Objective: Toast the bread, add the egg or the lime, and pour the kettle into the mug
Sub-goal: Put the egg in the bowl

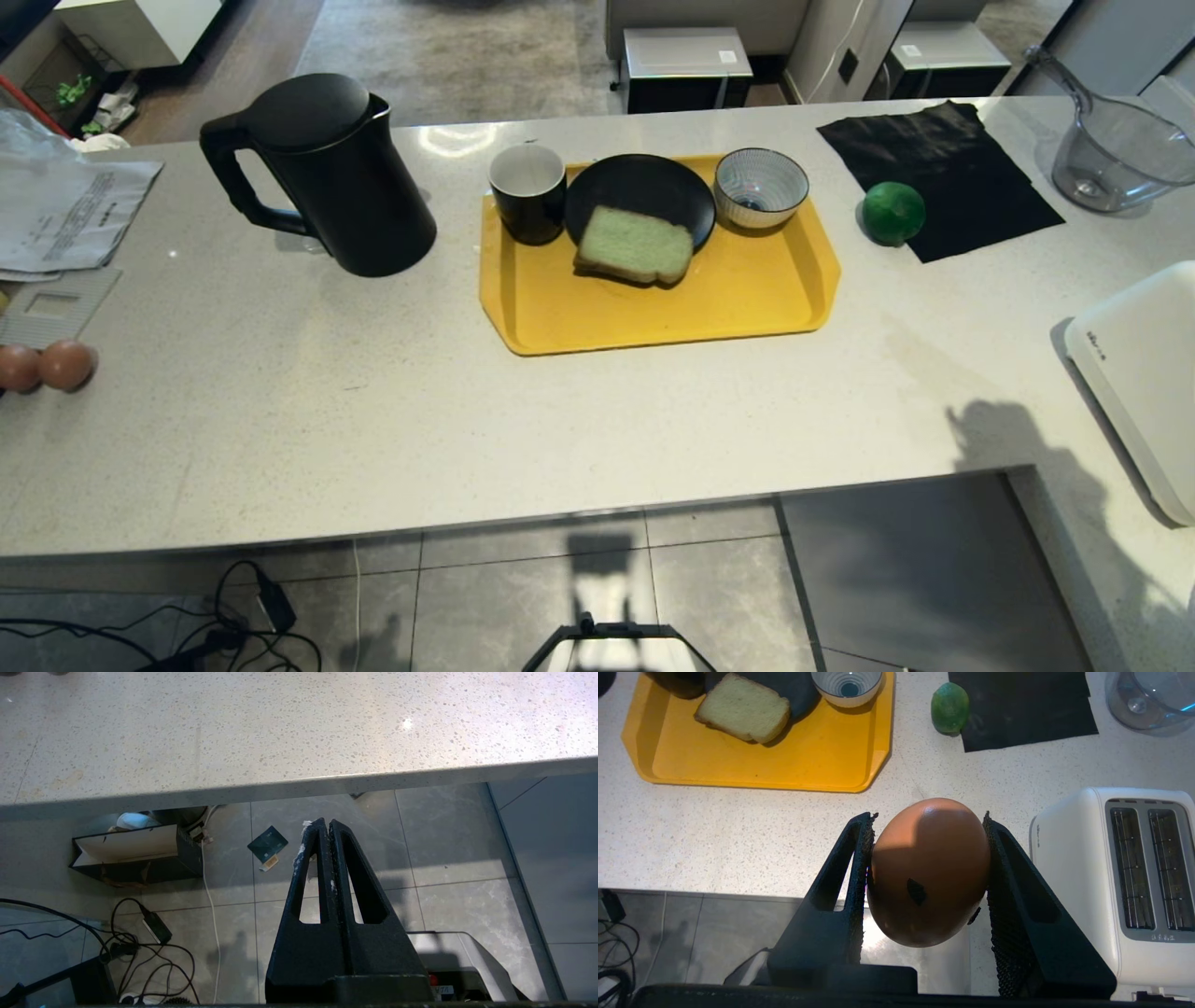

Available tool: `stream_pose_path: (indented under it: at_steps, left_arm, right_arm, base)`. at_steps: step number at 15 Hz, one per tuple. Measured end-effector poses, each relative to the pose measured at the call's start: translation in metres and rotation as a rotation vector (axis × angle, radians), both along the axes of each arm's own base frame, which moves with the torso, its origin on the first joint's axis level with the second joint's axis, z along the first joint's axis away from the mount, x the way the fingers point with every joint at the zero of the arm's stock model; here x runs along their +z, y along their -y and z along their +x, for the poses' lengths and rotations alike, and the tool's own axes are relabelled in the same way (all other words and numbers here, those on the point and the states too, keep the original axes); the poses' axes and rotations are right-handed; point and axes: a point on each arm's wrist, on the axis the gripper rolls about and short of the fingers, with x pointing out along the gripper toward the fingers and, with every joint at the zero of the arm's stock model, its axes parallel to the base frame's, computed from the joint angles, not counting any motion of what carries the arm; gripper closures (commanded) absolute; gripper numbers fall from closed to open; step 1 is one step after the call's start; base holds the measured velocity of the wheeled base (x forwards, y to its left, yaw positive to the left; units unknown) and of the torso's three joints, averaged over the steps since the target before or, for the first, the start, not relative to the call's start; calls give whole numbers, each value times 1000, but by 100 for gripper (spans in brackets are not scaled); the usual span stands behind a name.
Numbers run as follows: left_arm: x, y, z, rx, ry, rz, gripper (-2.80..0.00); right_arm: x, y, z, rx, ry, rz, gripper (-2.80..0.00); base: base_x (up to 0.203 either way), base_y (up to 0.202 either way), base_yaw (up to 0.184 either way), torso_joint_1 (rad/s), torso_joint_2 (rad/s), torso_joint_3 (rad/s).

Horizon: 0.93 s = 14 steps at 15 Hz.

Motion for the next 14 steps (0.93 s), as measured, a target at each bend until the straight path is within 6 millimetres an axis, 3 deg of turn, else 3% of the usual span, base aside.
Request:
stream_pose_path:
  at_steps: [9,14]
  left_arm:
    - [0,0,0,1,0,8,0]
    - [0,0,0,1,1,8,0]
  right_arm:
    - [-4,5,-10,-10,14,-21,0]
    - [-8,5,-11,-8,5,-24,0]
  base:
    - [0,0,0,0,0,0]
    - [168,0,0,9,3,1]
